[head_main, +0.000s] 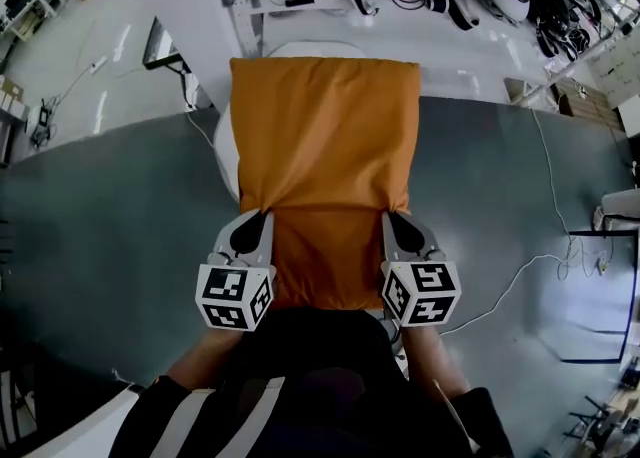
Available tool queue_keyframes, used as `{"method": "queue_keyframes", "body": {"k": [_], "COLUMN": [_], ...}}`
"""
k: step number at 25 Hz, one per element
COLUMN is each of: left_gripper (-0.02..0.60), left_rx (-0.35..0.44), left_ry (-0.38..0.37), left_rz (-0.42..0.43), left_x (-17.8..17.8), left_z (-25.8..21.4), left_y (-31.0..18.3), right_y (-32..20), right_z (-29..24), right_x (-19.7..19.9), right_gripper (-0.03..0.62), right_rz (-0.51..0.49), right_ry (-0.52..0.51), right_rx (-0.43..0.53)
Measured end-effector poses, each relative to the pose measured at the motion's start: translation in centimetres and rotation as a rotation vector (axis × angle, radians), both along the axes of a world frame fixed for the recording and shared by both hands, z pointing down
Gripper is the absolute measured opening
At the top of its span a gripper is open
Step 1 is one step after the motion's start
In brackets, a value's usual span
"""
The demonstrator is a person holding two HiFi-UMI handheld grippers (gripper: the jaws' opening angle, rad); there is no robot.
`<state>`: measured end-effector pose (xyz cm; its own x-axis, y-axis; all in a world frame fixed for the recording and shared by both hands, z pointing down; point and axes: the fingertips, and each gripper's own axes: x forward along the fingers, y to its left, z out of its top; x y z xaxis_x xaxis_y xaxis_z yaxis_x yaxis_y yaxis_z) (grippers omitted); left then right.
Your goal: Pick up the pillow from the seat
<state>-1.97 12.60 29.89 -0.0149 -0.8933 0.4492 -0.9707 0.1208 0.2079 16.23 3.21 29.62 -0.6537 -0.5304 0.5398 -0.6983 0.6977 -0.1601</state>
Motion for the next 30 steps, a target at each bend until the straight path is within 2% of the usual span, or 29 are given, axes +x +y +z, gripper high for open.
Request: {"method": "queue_keyframes", "body": {"k": [9,30], "left_gripper": [0.008,0.008], "left_rx": [0.023,0.018], "left_ry": [-0.029,-0.04], "left_rz": [0.01,0.041], "left_x": [-2.0,-2.1], "left_z": [-1.6,-1.0], "left_y": [1.9,1.4], "right_y": [2.3,2.2], "right_z": [-1.7,-0.7], "right_x": [-1.7,-1.6], "right_gripper": [0.011,0.011], "right_rz": [0.012,0.047], "right_ry": [-0.013,0.003], "right_rx": [0.038,0.039]}}
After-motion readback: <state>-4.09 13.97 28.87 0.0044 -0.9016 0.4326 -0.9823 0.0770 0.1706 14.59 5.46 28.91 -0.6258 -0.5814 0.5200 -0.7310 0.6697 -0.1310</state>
